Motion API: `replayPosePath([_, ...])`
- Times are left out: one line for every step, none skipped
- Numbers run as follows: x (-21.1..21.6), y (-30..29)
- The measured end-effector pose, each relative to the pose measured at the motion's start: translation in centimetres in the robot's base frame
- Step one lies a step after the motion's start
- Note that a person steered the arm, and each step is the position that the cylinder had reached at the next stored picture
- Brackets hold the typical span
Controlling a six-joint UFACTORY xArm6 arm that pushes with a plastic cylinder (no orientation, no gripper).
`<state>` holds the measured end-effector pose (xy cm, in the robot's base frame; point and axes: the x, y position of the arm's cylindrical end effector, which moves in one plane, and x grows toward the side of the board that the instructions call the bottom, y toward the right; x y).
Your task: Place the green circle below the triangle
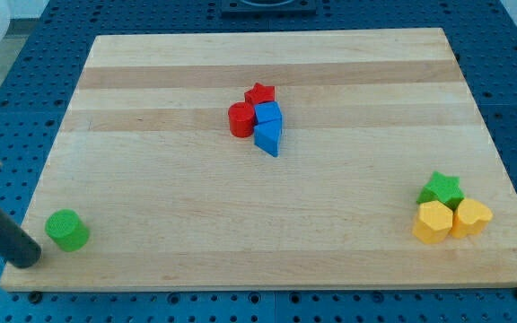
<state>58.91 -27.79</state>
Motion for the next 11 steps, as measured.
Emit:
replayPosePath([-1.0,0.3])
replayPosePath([-1.0,1.7])
replayPosePath([-1.7,3.3])
replayPosePath([-2.7,4.7])
replayPosePath([-3.4,6.5])
replayPosePath([-3.8,9.2])
replayPosePath([-4.6,11.6])
replayPosePath([-4.8,14.3])
replayPosePath([-5.2,17.1])
replayPosePath([-5.9,19.9])
replayPosePath([-6.8,22.6])
